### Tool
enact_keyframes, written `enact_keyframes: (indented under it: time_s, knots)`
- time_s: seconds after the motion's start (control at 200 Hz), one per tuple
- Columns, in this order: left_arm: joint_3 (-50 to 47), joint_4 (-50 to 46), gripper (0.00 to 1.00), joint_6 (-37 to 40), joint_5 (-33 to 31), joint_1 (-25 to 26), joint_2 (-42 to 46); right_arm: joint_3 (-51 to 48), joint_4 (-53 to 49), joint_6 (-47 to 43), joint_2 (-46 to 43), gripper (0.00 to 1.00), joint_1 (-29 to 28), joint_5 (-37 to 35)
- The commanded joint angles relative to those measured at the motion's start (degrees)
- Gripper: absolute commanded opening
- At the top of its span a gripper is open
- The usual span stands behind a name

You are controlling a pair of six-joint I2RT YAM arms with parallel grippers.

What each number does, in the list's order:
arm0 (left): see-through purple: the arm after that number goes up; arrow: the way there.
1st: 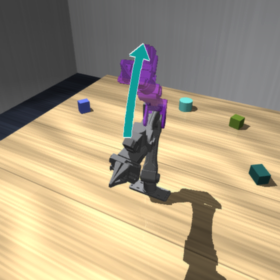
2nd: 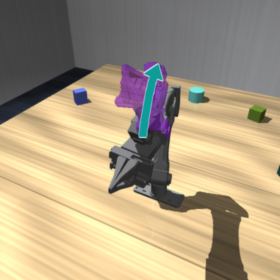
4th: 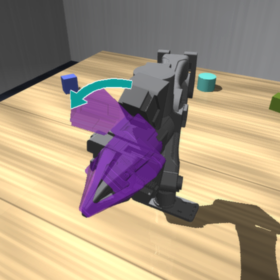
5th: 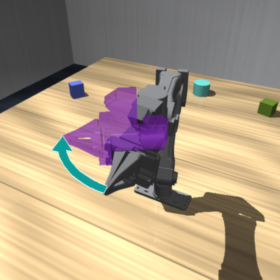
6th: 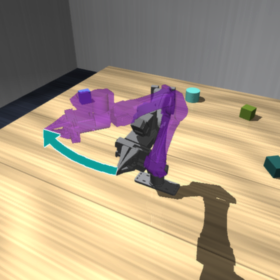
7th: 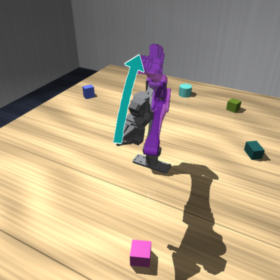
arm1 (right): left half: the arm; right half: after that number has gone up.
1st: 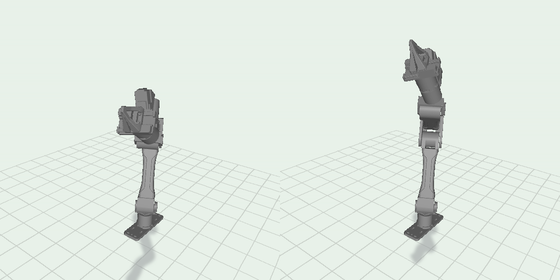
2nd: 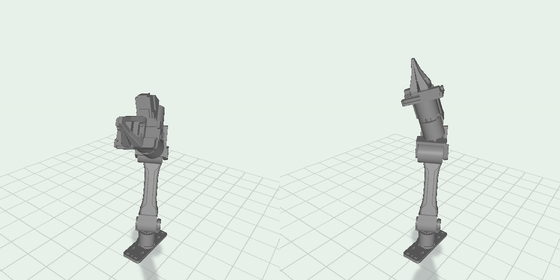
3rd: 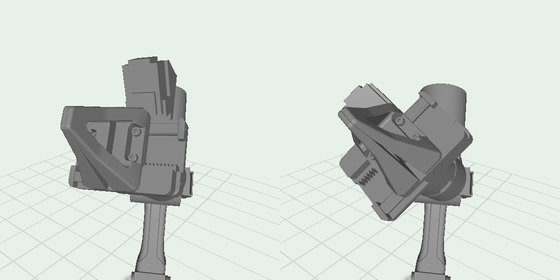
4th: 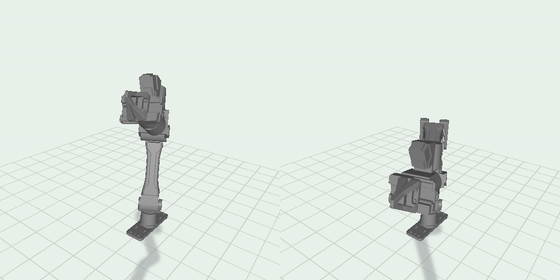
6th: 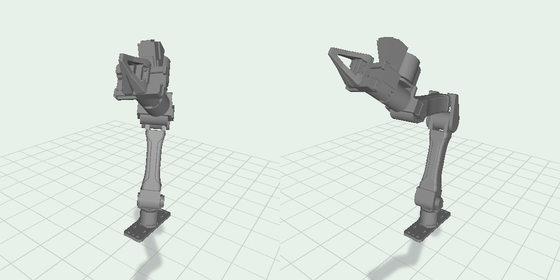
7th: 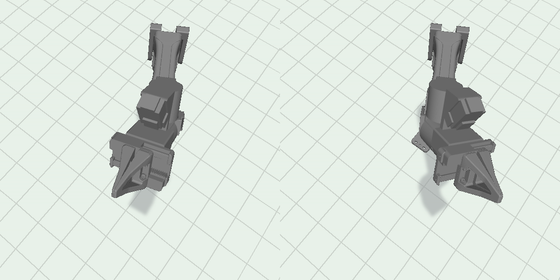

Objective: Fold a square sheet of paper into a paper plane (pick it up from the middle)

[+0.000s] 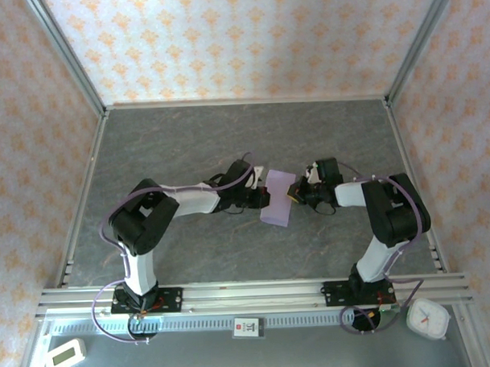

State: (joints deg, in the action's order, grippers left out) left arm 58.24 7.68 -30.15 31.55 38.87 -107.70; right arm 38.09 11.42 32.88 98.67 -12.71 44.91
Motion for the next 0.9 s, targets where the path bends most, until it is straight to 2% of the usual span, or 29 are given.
enact_keyframes:
  time_s: [0.0, 0.365, 0.896]
  knots:
    - [-1.74, 2.46, 0.00, -0.61, 0.27, 0.30, 1.09, -3.43, -8.53, -2.07, 4.88, 0.00, -0.30, -9.67]
    - [-7.41, 2.29, 0.00, 1.41, -2.02, 0.32, -0.23, -3.30, -8.55, -2.12, 4.95, 0.00, -0.30, -9.40]
    - [-4.84, 2.96, 0.00, -2.66, 0.79, 0.76, 6.58, -3.85, -8.36, -2.07, 4.88, 0.00, -0.29, -9.62]
